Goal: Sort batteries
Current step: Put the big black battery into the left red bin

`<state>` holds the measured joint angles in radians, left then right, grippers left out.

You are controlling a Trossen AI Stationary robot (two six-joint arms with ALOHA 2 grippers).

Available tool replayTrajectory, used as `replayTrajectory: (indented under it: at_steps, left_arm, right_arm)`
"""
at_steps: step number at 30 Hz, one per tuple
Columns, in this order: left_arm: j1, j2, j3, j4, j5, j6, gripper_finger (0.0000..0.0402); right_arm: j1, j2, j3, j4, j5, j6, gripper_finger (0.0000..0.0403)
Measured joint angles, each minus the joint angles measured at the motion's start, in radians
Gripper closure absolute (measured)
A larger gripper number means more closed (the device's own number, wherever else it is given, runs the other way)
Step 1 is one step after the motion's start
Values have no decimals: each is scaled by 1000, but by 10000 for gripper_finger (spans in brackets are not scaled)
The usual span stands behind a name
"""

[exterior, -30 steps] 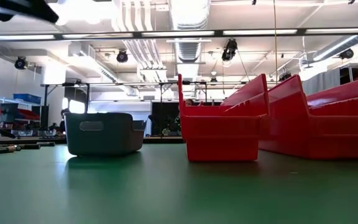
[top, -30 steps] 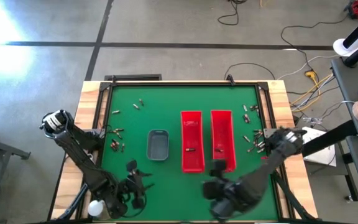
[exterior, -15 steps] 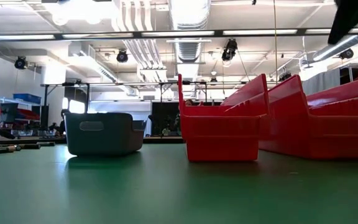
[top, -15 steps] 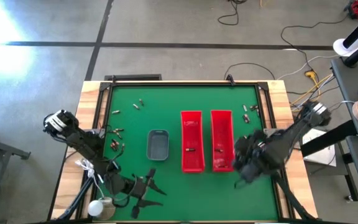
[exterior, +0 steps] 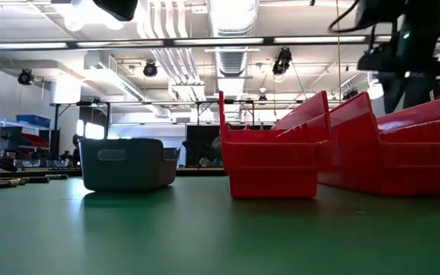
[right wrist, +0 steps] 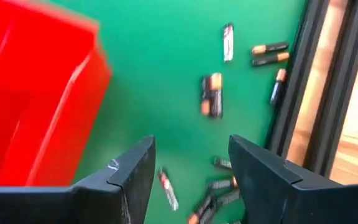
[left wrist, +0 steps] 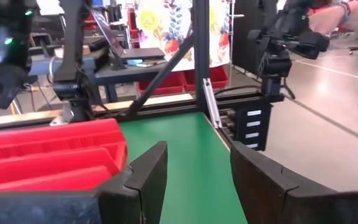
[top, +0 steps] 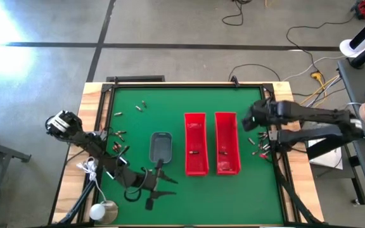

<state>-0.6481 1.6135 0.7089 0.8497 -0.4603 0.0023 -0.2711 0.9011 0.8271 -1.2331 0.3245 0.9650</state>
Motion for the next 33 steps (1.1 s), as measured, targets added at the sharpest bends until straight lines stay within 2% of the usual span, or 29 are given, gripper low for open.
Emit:
replayTrajectory:
  at_steps: [5, 9, 15, 19, 23, 27, 30, 33]
  left_arm:
    - [36, -13, 1, -1, 33, 18, 246]
    - [54, -23, 1, -4, 59, 23, 246]
    - [77, -34, 8, -51, 60, 59, 246]
    - [104, -77, 22, -109, 59, 40, 246]
    - [136, -174, 4, -220, 60, 63, 246]
    - [171, -288, -106, -193, 59, 113, 246]
    - [197, -349, -236, -52, 66, 121, 246]
    - [234, -402, -341, 50, 130, 124, 246]
  right_arm:
    - [-296, 79, -5, 54, -110, -187, 231]
    - [-410, 150, -30, 126, -146, -255, 255]
    - [-489, 263, -71, 277, -256, -309, 284]
    - [-541, 323, -91, 290, -254, -269, 291]
    - [-548, 339, -96, 305, -255, -236, 283]
    - [-548, 299, -96, 308, -252, -206, 256]
    - [-552, 259, -114, 333, -244, -161, 231]
    - [-553, 235, -150, 393, -243, -84, 203]
